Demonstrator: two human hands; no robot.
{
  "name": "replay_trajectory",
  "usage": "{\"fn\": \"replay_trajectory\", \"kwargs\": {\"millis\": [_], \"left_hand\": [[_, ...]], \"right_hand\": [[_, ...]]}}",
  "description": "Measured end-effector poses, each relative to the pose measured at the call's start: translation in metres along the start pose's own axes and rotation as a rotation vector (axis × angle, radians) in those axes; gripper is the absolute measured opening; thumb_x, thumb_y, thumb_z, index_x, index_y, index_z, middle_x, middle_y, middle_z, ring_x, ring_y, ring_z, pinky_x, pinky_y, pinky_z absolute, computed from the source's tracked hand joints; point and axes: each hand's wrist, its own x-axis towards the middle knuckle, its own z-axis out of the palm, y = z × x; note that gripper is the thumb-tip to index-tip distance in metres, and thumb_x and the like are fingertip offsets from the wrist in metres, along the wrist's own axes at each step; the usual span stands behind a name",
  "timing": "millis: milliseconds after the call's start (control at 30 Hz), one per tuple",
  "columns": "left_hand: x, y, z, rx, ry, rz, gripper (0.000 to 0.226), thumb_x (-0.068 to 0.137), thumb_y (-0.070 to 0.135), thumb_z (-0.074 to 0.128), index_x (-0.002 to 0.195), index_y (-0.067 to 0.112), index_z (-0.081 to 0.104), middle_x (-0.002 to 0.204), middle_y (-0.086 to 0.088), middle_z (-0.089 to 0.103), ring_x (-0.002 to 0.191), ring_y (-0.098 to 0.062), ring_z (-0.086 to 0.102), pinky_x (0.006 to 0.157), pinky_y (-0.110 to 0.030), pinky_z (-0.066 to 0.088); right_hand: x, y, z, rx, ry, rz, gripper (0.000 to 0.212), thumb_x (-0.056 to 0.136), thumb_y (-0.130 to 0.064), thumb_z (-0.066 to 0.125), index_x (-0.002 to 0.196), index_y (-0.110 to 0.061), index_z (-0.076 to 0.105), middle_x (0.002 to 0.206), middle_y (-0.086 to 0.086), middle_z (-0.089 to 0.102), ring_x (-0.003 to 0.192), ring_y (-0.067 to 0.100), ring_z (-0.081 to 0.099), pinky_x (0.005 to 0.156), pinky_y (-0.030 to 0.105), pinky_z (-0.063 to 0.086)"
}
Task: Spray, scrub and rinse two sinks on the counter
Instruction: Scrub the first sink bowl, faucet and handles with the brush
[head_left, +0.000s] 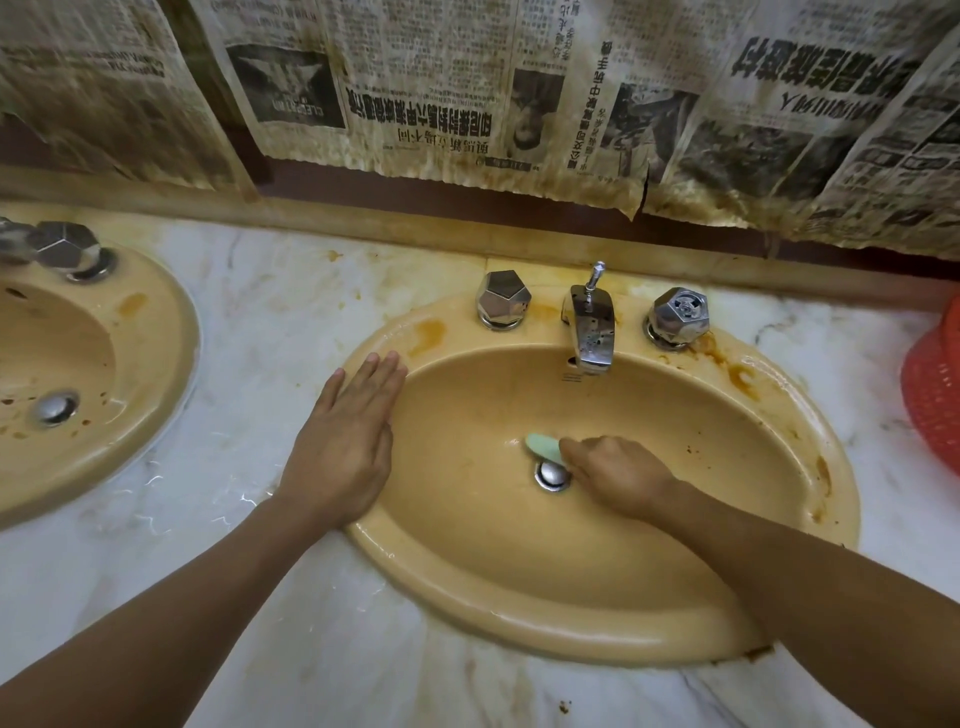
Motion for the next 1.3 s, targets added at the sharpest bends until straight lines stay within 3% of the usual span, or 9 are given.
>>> {"fn": "replay_trajectory", "kwargs": {"millis": [267,467,567,633,733,833,1033,1167,1300], "left_hand": [[0.001,0.003,-0.001,0.002,-0.003,-0.020,0.061,0.102,0.031,0.025,0.162,0.021,0.027,0.169,0.009,0.020,0.157,-0.005,0.007,0.129,-0.034,0.003],[0.000,0.003,-0.001,0.000,-0.009,-0.024,0.060,0.104,0.033,0.027,0.163,0.023,0.025,0.169,0.011,0.020,0.157,-0.003,0.005,0.129,-0.035,0.003],[0.001,0.002,-0.002,-0.026,-0.006,-0.022,0.060,0.103,0.033,0.027,0.162,0.024,0.028,0.168,0.011,0.022,0.157,-0.003,0.008,0.129,-0.035,0.004],[0.001,0.001,-0.002,-0.035,-0.006,-0.017,0.060,0.103,0.033,0.027,0.162,0.024,0.029,0.168,0.011,0.024,0.157,-0.003,0.009,0.129,-0.035,0.004],[0.002,0.000,-0.002,-0.037,-0.001,-0.017,0.061,0.102,0.034,0.024,0.162,0.024,0.030,0.168,0.011,0.024,0.156,-0.003,0.010,0.129,-0.035,0.005],[0.001,0.001,-0.001,-0.030,0.001,-0.015,0.062,0.101,0.036,0.023,0.161,0.022,0.031,0.168,0.009,0.026,0.156,-0.005,0.011,0.129,-0.035,0.005],[0.002,-0.001,0.001,0.013,-0.005,-0.002,0.064,0.101,0.039,0.022,0.162,0.021,0.030,0.168,0.007,0.025,0.157,-0.008,0.012,0.129,-0.039,0.006],[0.002,-0.001,0.001,0.022,-0.009,-0.003,0.065,0.100,0.041,0.022,0.161,0.020,0.030,0.168,0.006,0.026,0.157,-0.010,0.014,0.129,-0.040,0.007],[0.001,0.000,0.001,0.037,-0.016,-0.007,0.066,0.101,0.043,0.021,0.162,0.020,0.029,0.169,0.005,0.025,0.157,-0.010,0.013,0.129,-0.041,0.007]], "right_hand": [[-0.021,0.024,-0.009,0.103,-0.093,0.076,0.006,0.100,-0.034,0.047,0.096,-0.033,0.043,0.090,0.005,0.060,0.081,0.028,0.058,0.069,0.040,0.050],[-0.032,0.016,-0.003,0.216,-0.081,0.186,0.012,0.098,-0.034,0.056,0.109,-0.028,0.055,0.098,0.004,0.058,0.098,0.025,0.054,0.076,0.037,0.046],[-0.053,0.003,0.003,0.232,-0.181,0.115,0.010,0.098,-0.035,0.055,0.107,-0.031,0.054,0.096,0.000,0.054,0.099,0.023,0.053,0.077,0.036,0.044],[-0.072,0.015,-0.007,0.177,-0.276,0.119,0.006,0.097,-0.037,0.055,0.102,-0.033,0.053,0.097,-0.002,0.053,0.097,0.020,0.052,0.077,0.035,0.042],[-0.091,0.034,-0.025,0.037,-0.181,0.285,0.003,0.098,-0.032,0.047,0.097,-0.029,0.049,0.098,0.002,0.055,0.089,0.020,0.055,0.073,0.037,0.048],[-0.103,0.009,-0.025,-0.008,-0.292,0.215,0.008,0.099,-0.031,0.046,0.098,-0.025,0.052,0.098,0.003,0.055,0.087,0.021,0.057,0.074,0.038,0.050],[-0.092,0.009,-0.054,0.073,-0.271,0.364,0.023,0.099,-0.038,0.052,0.102,-0.018,0.063,0.107,0.006,0.060,0.099,0.025,0.059,0.086,0.038,0.050],[-0.089,-0.031,-0.028,0.290,-0.369,0.235,0.007,0.087,-0.038,0.067,0.086,-0.034,0.062,0.106,-0.003,0.059,0.096,0.021,0.063,0.088,0.042,0.055],[-0.072,-0.041,-0.032,0.319,-0.322,0.318,0.003,0.089,-0.029,0.067,0.090,-0.026,0.065,0.096,0.003,0.062,0.062,0.024,0.062,0.055,0.034,0.056]]}}
